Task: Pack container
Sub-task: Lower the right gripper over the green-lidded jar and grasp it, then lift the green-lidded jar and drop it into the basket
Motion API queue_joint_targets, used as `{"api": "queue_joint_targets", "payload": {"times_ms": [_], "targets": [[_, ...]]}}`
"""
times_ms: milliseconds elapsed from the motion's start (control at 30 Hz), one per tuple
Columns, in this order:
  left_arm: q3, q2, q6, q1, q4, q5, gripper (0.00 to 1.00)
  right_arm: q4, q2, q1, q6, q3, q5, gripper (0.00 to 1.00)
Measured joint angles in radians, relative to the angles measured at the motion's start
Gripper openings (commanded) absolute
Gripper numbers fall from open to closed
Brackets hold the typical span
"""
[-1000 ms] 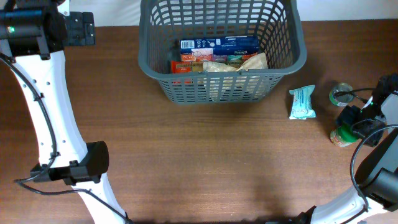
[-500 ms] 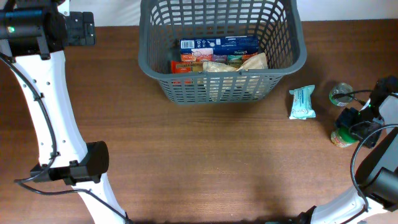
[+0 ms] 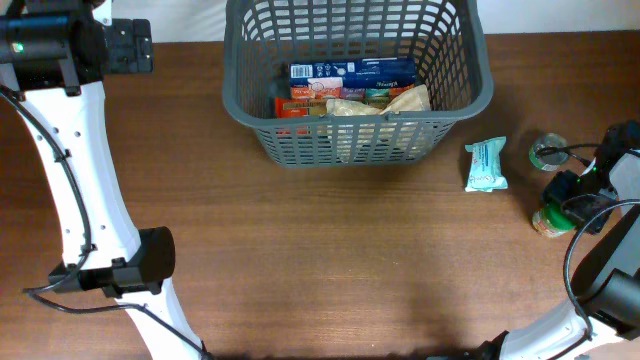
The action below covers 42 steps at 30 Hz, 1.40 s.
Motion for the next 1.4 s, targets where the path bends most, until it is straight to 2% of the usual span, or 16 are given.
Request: {"api": "queue_joint_targets", "payload": {"times_ms": [67, 167, 333, 433, 500, 700, 833, 867, 900, 1033, 1167, 1400], "targets": [[0.000, 0.000, 0.000, 0.000, 0.000, 0.000, 0.99, -0.001, 0.000, 0.000, 0.005, 0.000, 0.000, 0.65], [0.000, 0.000, 0.000, 0.000, 0.000, 0.000, 0.99, -0.005, 0.000, 0.000, 0.009, 0.000, 0.000, 0.57], [0.000, 0.000, 0.000, 0.000, 0.000, 0.000, 0.99, -0.015, -0.004, 0.000, 0.010, 0.000, -0.020, 0.57], [0.000, 0.000, 0.000, 0.000, 0.000, 0.000, 0.99, -0.038, -0.009, 0.000, 0.009, 0.006, -0.057, 0.41], [0.000, 0.000, 0.000, 0.000, 0.000, 0.000, 0.99, -0.055, -0.022, 0.000, 0.008, 0.026, -0.088, 0.38], [0.000, 0.000, 0.000, 0.000, 0.000, 0.000, 0.99, -0.133, -0.146, 0.001, 0.009, 0.206, -0.187, 0.35], [0.000, 0.000, 0.000, 0.000, 0.000, 0.000, 0.99, -0.210, -0.262, 0.025, 0.006, 0.399, -0.253, 0.17], [0.000, 0.000, 0.000, 0.000, 0.000, 0.000, 0.99, -0.225, -0.294, 0.042, 0.002, 0.446, -0.266, 0.07], [0.000, 0.000, 0.000, 0.000, 0.000, 0.000, 0.99, -0.238, -0.330, 0.071, -0.003, 0.496, -0.280, 0.04], [0.000, 0.000, 0.000, 0.000, 0.000, 0.000, 0.99, -0.233, -0.442, 0.228, -0.033, 0.609, -0.309, 0.04], [0.000, 0.000, 0.000, 0.000, 0.000, 0.000, 0.99, -0.156, -0.516, 0.440, -0.084, 0.647, -0.333, 0.04], [0.000, 0.000, 0.000, 0.000, 0.000, 0.000, 0.99, -0.084, -0.455, 0.666, -0.160, 0.650, -0.343, 0.04]]}}
